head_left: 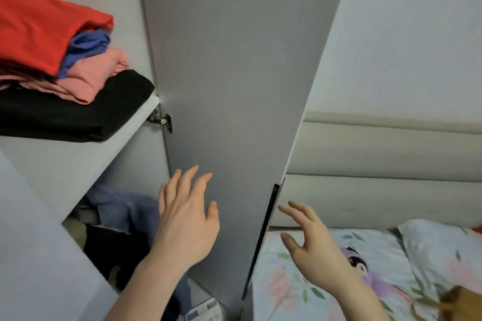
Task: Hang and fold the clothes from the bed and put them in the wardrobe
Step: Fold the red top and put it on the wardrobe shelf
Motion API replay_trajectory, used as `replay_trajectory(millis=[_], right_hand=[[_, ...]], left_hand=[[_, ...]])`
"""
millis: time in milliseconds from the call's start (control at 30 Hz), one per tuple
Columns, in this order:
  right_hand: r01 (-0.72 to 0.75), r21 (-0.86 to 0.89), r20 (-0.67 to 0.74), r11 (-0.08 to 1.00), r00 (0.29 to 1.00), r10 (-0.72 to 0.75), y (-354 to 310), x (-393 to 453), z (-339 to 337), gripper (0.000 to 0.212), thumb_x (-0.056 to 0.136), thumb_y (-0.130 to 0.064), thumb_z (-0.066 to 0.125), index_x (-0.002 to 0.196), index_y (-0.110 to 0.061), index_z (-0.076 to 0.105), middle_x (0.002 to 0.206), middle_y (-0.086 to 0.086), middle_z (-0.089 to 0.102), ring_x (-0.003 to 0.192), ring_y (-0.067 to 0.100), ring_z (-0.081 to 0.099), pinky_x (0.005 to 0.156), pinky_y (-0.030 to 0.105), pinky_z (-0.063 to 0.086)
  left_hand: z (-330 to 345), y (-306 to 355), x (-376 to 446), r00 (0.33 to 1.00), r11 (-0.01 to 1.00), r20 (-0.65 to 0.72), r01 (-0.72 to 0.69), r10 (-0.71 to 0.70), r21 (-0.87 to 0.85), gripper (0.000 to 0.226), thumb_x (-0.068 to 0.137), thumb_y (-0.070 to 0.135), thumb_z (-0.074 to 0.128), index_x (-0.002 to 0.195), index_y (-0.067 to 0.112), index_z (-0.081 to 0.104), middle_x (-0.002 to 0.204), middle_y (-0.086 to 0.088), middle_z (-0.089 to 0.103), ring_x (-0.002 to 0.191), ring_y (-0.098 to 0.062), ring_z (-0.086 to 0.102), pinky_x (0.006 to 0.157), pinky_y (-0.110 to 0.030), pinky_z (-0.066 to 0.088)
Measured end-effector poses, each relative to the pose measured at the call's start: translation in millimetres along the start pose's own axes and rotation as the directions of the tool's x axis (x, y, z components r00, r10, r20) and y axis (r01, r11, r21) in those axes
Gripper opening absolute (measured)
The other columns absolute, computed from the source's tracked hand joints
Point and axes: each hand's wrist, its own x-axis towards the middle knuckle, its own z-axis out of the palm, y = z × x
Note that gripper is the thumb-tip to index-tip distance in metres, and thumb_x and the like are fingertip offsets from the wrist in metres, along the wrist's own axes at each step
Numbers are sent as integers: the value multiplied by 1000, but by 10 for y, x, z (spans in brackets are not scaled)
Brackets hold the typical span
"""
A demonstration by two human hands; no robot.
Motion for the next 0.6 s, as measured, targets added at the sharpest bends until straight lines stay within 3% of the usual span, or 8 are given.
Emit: replay_trajectory(millis=[100,300,467,600], right_hand=[[-126,-41,0,991,992,126,221,-323,-115,56,100,-30,59,150,-42,38,159,-20,25,145,6,32,115,23,31],[-314,-61,-10,947,949,314,675,-925,-372,61,101,-37,56,155,-40,30,165,-18,17,151,9,23,117,25,27],[-516,-42,-15,856,857,516,1045,-1724,-462,62,102,-38,54,158,-38,26,167,-14,13,153,16,18,120,32,28],[-680,8,-50,733,732,680,1178,-2264,-482,60,103,-40,50,158,-38,26,167,-12,12,153,17,20,119,33,30]], left_hand=[[149,172,-77,985,992,117,-125,126,-15,57,99,29,51,154,32,32,164,12,20,153,-16,3,124,-39,13],[513,442,-255,905,959,320,-274,281,-67,54,100,26,50,151,35,33,158,18,28,147,-8,15,122,-36,22],[894,842,-416,766,905,495,-406,411,-122,53,104,30,43,154,37,26,158,21,20,147,-6,11,122,-35,21],[1221,1125,-422,627,832,580,-525,520,-179,55,103,31,45,155,35,26,159,18,21,147,-8,13,121,-31,20]])
